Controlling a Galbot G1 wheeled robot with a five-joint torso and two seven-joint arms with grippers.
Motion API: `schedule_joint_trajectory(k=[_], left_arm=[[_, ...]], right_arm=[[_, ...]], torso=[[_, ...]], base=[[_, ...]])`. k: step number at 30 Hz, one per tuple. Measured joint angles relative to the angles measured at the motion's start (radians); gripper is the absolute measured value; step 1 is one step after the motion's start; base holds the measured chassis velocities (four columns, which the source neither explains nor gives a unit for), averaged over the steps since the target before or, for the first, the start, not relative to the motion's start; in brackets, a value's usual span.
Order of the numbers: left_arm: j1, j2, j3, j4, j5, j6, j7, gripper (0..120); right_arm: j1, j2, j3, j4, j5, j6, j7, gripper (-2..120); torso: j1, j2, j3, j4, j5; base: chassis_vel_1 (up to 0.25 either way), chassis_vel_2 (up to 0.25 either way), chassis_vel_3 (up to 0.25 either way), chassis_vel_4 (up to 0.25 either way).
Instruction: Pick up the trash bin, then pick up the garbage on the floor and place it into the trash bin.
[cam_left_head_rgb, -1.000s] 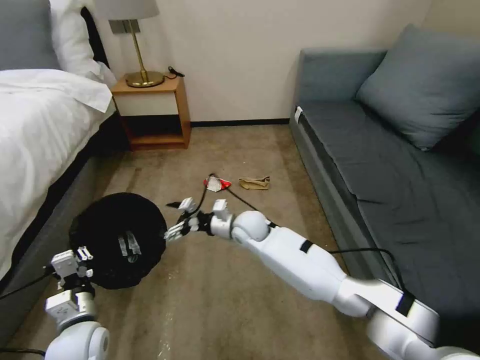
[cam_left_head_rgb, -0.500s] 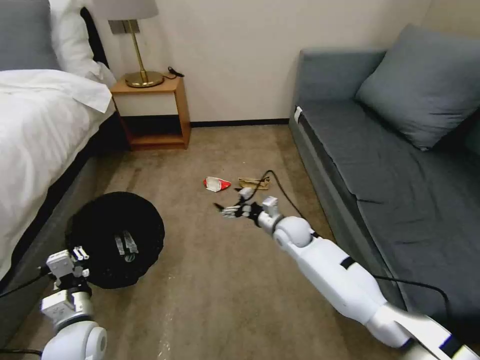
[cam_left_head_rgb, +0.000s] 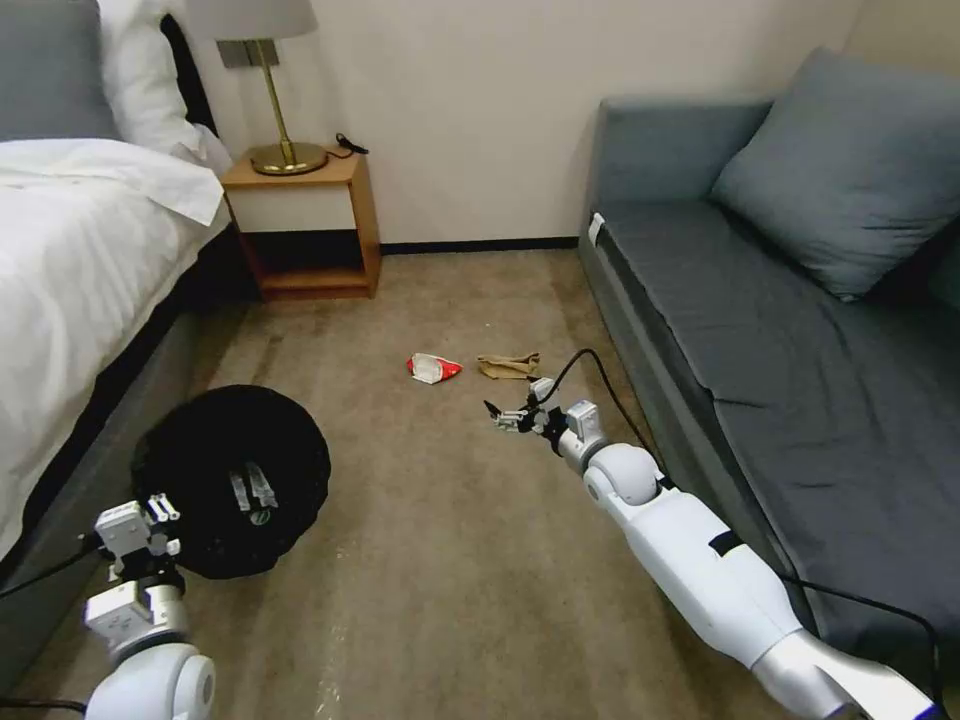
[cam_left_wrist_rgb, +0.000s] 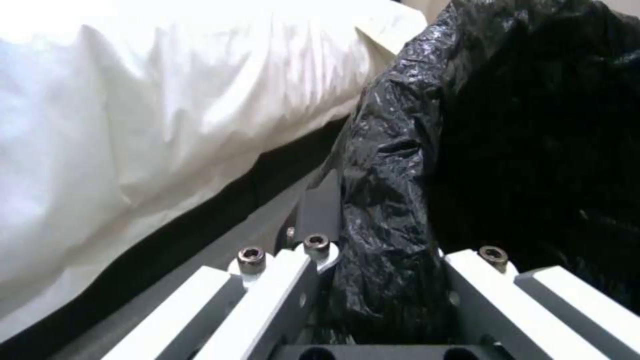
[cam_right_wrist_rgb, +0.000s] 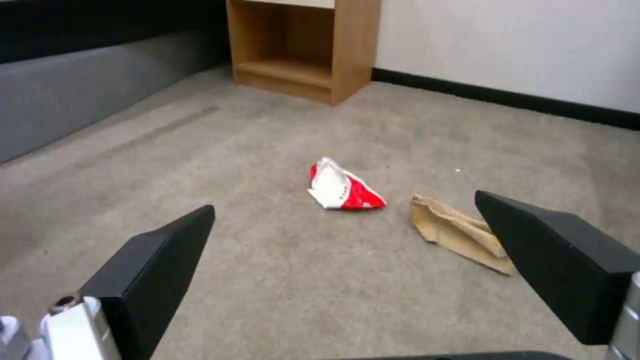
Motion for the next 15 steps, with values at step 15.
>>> schedule_joint_trajectory(k=[15], left_arm=[[0.015,0.002,-0.003,0.019,-0.003,-0.027,-0.001,5]], right_arm=[[-0.027,0.007,0.017,-0.009,-0.022,0.015,-0.001,100]], torso=[[0.000,0.000,0.000,0.0000,0.0000]], base=[[0.000,0.000,0.000,0.000]])
